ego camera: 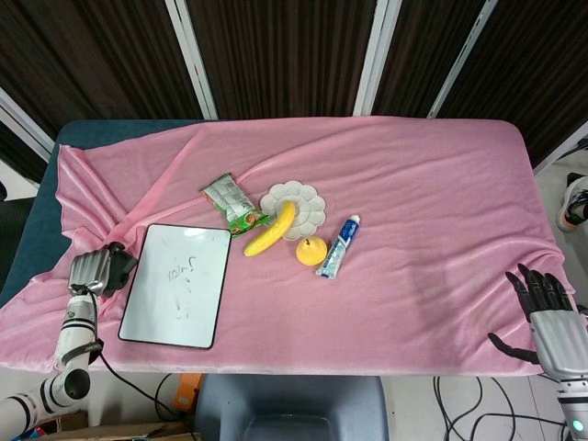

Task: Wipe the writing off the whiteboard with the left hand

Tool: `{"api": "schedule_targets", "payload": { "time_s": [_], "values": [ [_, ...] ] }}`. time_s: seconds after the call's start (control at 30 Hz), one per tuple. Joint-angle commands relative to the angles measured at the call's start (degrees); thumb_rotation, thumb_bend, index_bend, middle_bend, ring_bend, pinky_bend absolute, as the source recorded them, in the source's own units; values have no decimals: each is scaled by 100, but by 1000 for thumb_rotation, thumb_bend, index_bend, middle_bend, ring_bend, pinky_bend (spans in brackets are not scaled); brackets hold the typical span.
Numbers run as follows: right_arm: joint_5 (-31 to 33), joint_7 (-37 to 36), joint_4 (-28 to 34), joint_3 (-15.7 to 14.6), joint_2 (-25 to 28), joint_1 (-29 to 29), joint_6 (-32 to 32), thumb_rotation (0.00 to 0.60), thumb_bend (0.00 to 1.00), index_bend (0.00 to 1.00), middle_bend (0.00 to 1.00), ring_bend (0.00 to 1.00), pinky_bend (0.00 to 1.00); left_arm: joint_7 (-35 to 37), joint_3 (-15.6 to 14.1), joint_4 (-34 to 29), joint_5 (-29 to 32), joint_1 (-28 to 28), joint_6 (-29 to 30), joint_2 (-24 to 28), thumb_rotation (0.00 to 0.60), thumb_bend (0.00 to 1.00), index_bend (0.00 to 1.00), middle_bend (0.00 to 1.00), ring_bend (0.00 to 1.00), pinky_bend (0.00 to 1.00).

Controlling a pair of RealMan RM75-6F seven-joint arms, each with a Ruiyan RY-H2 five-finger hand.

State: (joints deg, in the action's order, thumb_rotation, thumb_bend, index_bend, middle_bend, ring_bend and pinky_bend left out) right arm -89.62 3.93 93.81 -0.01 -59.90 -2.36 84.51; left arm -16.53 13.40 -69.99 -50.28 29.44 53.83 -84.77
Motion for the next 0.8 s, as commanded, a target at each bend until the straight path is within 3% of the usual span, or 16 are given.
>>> {"api": "schedule_targets", "payload": {
  "time_s": [0.03,0.2,0.33,0.57,0.8],
  "values": [
    [3,13,0,0,-6,-3,-9,600,337,0,0,0,4,185,-7,-337,-351,-114,417,129,600,711,593,598,676,923],
    [2,65,7,-9,-24,-14,-43,600,337,0,0,0,4,65,-61,-1031,-752,-198,978,218,600,757,612,634,701,947],
    [-6,79,13,-16,-26,-20,-57,600,337,0,0,0,4,-596,-230,-1831,-820,-188,1212,329,600,773,613,647,709,953],
    [-77,-96,13,-42,34,-13,-28,600,338,0,0,0,4,-2092,-376,-2924,-248,140,1281,285,600,775,613,648,708,953],
    [-188,-249,-16,-82,90,7,30,600,337,0,0,0,4,-2954,-515,-3293,174,465,1372,-92,600,775,613,647,708,953]
  ]
}}
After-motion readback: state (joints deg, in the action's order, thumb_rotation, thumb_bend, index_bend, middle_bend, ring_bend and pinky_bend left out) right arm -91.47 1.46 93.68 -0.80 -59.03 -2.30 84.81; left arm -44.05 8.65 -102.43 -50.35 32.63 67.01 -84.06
